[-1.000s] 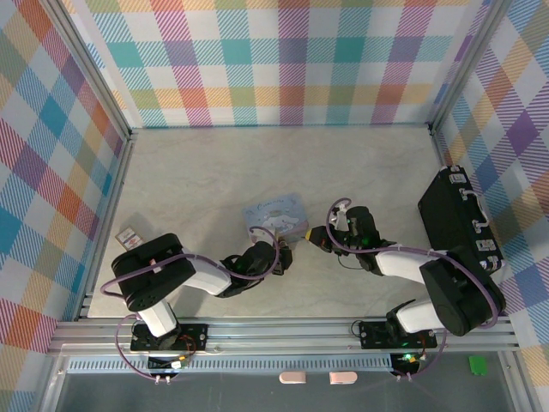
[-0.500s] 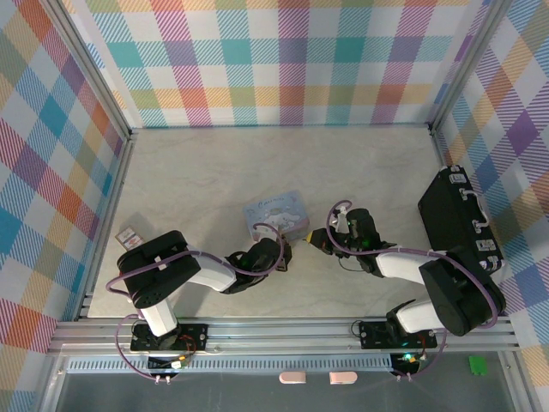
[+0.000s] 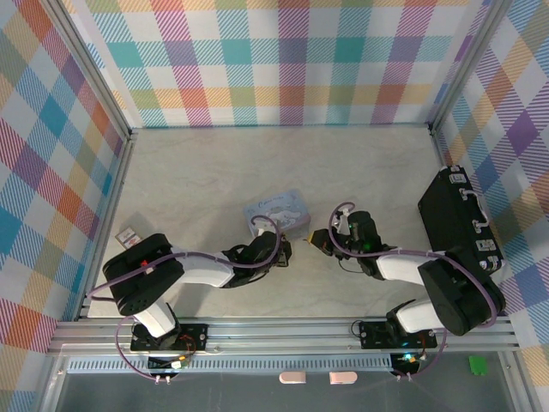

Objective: Unlock a padlock with a key

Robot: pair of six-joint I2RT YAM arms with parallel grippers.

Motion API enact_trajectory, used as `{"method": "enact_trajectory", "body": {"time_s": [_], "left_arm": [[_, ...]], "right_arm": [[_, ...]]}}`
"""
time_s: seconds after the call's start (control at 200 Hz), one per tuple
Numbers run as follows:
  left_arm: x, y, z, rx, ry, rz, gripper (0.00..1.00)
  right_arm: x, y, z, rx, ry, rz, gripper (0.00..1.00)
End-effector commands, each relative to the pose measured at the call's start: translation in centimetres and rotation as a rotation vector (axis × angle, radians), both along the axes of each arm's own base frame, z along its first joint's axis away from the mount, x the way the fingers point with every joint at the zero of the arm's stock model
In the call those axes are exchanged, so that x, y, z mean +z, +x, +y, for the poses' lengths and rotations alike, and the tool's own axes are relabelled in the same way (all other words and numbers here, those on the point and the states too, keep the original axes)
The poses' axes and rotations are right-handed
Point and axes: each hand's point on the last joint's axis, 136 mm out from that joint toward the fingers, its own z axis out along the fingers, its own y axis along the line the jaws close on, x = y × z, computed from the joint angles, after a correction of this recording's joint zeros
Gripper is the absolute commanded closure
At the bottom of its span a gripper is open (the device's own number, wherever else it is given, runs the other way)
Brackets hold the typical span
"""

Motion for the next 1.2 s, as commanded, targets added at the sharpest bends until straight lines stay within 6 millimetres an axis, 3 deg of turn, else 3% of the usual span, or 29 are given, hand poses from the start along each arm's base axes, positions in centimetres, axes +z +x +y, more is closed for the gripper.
{"method": "enact_trajectory", "body": {"time_s": [0.0, 0.15, 0.415, 0.865, 1.195], "left_arm": [[1.7, 1.2, 0.3, 0.089, -0.100, 0.073, 0.99], [1.7, 2.5, 0.3, 0.157, -0.250, 0.162, 1.00], [4.3, 3.1, -0.3, 0.213, -0.416, 0.208, 1.00], [7.2, 3.5, -0.8, 0.259, -0.776, 0.289, 1.00], [8.0, 3.2, -0.8, 0.258, -0.837, 0.308, 1.00]], "right_arm": [[1.9, 0.1, 0.0, -0.033, 0.079, -0.045, 1.00], [2.6, -0.5, 0.0, -0.057, 0.143, -0.055, 1.00], [4.6, -2.0, 2.1, -0.089, 0.209, -0.098, 1.00], [5.9, -1.8, 3.2, -0.166, 0.331, -0.155, 1.00], [6.5, -1.4, 2.7, -0.161, 0.352, -0.217, 1.00]]}}
